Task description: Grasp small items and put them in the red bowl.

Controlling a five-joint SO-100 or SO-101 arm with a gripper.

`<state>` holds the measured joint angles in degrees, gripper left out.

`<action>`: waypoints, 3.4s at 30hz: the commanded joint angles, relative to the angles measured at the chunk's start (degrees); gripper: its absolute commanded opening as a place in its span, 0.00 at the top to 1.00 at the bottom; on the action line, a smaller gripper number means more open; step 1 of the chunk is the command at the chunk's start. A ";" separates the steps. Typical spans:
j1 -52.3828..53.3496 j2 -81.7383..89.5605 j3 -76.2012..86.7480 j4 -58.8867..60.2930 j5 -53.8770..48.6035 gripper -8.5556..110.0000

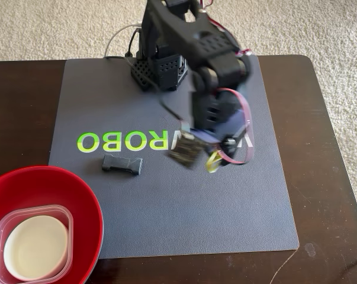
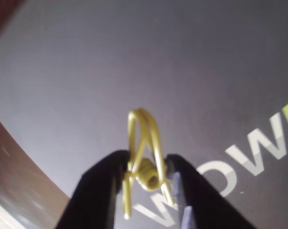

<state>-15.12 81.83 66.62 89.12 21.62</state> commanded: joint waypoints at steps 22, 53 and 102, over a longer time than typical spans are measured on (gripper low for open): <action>46.58 -58.27 -81.74 1.67 8.70 0.71; 34.45 30.41 57.39 -28.92 -0.97 0.75; 20.65 34.98 42.71 -21.36 -3.69 0.93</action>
<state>10.90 111.09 116.89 62.75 19.51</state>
